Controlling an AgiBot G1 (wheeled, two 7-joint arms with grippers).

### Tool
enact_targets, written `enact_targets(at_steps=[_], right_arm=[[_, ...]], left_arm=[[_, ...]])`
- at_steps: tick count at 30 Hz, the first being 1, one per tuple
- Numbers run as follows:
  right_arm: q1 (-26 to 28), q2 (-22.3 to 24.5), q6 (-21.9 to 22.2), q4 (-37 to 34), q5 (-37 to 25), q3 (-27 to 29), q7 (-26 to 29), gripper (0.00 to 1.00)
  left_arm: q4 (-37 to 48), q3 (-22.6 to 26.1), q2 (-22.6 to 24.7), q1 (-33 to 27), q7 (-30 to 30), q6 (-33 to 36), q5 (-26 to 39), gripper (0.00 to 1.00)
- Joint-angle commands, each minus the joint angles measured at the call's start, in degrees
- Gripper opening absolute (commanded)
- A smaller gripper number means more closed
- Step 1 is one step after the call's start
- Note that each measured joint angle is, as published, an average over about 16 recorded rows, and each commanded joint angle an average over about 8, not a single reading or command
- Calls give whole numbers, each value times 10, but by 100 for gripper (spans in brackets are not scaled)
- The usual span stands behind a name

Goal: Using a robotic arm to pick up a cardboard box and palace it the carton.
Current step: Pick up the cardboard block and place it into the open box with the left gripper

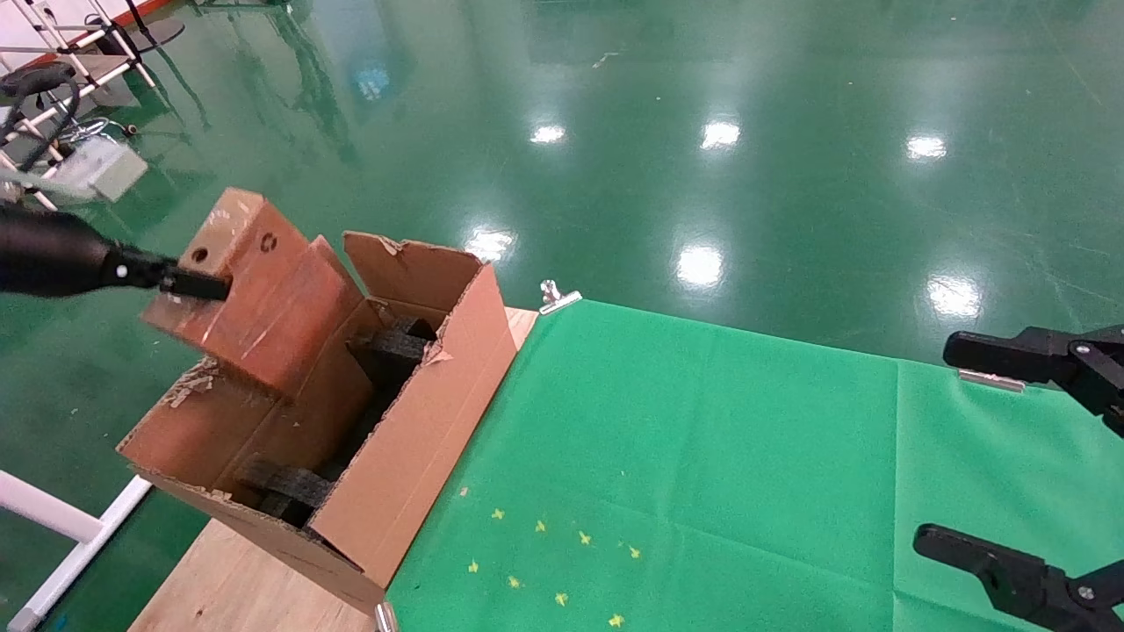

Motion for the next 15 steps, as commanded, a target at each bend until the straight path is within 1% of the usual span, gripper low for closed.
enact_targets(at_steps=[1,7,15], right_arm=[[0,0,0,0,0,0,0,100],[0,0,0,0,0,0,0,100],[0,0,0,0,0,0,0,100]], left_arm=[[27,2,4,3,22,-5,2,0],[78,4,19,15,53,-36,7,0],[117,5,36,41,69,-99,9,0]])
